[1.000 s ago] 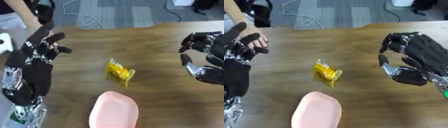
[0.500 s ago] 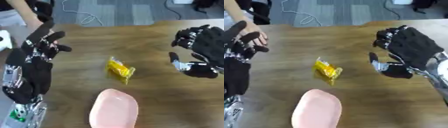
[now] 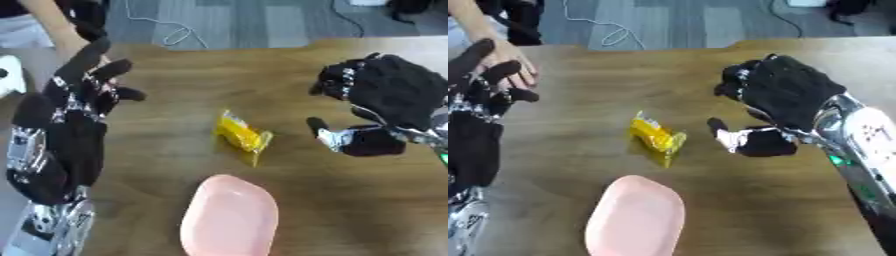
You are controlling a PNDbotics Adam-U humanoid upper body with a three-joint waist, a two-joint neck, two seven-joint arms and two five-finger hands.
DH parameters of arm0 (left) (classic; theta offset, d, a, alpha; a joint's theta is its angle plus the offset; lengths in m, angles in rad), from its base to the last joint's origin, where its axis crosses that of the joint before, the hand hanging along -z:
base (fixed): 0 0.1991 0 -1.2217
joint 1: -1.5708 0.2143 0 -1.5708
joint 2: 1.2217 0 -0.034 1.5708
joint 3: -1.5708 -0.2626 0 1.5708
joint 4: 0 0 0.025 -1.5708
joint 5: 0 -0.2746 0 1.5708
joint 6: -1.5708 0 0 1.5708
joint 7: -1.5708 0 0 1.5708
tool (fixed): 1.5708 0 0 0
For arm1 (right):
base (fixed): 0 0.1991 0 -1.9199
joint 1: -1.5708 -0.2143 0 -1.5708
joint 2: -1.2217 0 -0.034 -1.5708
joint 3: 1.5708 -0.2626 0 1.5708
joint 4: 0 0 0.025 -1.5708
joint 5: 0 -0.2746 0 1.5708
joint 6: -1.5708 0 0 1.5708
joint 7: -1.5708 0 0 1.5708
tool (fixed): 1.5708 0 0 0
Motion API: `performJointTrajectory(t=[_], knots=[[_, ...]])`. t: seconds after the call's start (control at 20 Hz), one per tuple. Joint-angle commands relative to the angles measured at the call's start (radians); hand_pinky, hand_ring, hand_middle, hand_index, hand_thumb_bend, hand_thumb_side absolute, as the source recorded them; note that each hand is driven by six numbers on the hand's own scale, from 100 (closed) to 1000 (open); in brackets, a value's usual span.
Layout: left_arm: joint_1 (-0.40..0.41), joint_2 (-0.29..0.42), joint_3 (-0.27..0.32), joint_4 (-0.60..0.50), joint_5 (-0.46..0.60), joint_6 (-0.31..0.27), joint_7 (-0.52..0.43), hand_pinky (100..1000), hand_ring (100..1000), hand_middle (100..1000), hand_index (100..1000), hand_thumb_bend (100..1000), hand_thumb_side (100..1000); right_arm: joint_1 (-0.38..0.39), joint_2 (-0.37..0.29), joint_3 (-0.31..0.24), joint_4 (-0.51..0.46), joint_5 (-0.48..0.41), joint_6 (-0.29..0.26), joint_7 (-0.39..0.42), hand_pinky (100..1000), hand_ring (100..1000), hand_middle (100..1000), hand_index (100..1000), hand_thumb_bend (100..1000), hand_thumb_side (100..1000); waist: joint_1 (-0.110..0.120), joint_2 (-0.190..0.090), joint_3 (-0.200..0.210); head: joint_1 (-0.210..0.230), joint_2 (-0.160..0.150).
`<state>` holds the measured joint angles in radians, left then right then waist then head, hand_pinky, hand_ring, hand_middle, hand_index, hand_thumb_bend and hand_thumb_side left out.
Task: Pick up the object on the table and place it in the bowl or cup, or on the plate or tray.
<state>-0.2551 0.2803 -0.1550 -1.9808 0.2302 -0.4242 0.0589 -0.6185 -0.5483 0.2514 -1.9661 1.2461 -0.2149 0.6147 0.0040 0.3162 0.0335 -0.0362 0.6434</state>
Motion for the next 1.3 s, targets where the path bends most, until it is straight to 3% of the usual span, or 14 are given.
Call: performJointTrajectory(t=[0.05, 0.7, 1.05, 1.3], knots=[[-0.009, 0.011, 0.002, -0.019, 0.003, 0.002, 0.001, 607, 826, 866, 848, 100, 929, -0.026, 0.012, -0.012, 0.004, 0.009, -0.004, 0.017, 401, 643, 716, 818, 215, 1000, -0.001, -0.022, 0.002, -0.013, 0.000], [-0.016, 0.008, -0.002, -0.019, 0.008, 0.003, -0.002, 607, 825, 861, 847, 100, 926, -0.085, 0.089, -0.002, 0.139, 0.028, 0.021, -0.080, 348, 625, 725, 817, 194, 1000, -0.004, -0.026, 0.018, -0.030, 0.005], [-0.021, 0.005, -0.006, -0.019, 0.013, 0.005, -0.004, 608, 824, 859, 846, 100, 926, -0.105, 0.113, 0.028, 0.195, 0.043, -0.010, -0.104, 352, 631, 742, 811, 203, 1000, -0.006, -0.028, 0.028, -0.036, 0.007], [-0.024, 0.005, -0.008, -0.019, 0.015, 0.005, -0.006, 607, 824, 858, 845, 100, 925, -0.108, 0.109, 0.062, 0.193, 0.031, -0.066, -0.159, 373, 644, 746, 795, 197, 1000, -0.008, -0.029, 0.032, -0.035, 0.006]])
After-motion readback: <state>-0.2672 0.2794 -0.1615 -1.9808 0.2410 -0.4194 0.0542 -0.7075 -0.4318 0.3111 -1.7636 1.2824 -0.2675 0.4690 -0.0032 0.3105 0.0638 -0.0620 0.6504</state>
